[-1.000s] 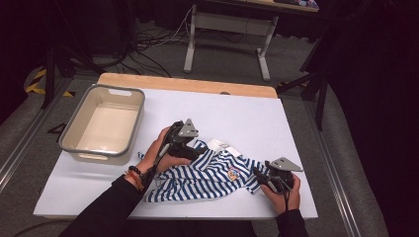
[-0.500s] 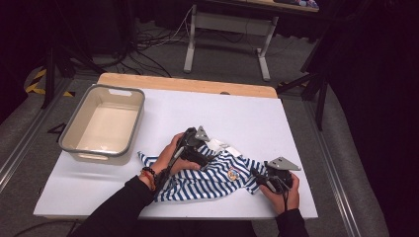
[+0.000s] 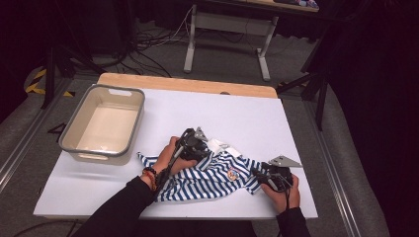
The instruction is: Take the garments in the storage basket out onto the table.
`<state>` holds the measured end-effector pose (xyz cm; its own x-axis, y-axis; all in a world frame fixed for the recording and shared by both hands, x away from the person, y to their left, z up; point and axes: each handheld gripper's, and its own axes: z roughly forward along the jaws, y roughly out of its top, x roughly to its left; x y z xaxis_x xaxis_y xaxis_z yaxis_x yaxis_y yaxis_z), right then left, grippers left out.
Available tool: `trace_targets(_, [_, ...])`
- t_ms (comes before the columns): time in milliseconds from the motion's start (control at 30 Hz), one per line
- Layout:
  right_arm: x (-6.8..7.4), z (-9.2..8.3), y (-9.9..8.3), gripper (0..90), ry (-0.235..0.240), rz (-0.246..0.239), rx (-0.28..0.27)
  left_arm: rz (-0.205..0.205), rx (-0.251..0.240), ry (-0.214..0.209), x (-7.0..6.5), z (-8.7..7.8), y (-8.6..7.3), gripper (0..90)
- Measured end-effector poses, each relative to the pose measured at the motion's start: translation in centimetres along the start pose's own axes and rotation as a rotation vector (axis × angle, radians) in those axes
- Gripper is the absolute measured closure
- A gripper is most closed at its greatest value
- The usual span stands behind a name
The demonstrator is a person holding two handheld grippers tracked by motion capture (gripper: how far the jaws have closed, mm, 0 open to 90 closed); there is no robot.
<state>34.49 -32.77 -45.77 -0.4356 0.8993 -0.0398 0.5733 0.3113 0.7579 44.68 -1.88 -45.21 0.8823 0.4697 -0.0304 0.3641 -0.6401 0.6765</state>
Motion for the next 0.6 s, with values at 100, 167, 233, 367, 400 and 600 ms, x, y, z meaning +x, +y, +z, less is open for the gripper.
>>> trace_targets(100, [0.0, -0.1, -0.1, 76.7, 0.013, -0.010, -0.007, -0.008, -0.009, -0.007, 0.2, -0.2, -0.1, 87.3])
trace_targets(167, [-0.1, -0.2, -0.1, 85.4, 0.006, -0.001, -0.010, -0.009, -0.028, 0.014, 0.2, -0.5, -0.3, 89.1])
trace_targets(233, [-0.2, -0.3, -0.2, 88.9, 0.004, -0.003, -0.022, 0.013, -0.043, 0.038, 0.2, -0.9, -0.4, 89.3])
trace_targets(367, [0.0, -0.6, -0.1, 89.3, -0.033, -0.020, -0.065, 0.001, -0.116, 0.076, 0.5, -2.7, -0.7, 89.4])
trace_targets(400, [0.0, -0.8, 0.0, 89.3, -0.045, -0.026, -0.076, 0.003, -0.127, 0.084, 0.6, -3.2, -0.7, 89.4])
trace_targets(600, [-0.3, -1.4, 0.0, 89.3, -0.065, -0.007, -0.116, 0.012, -0.182, 0.115, 0.8, -5.5, -1.6, 89.9])
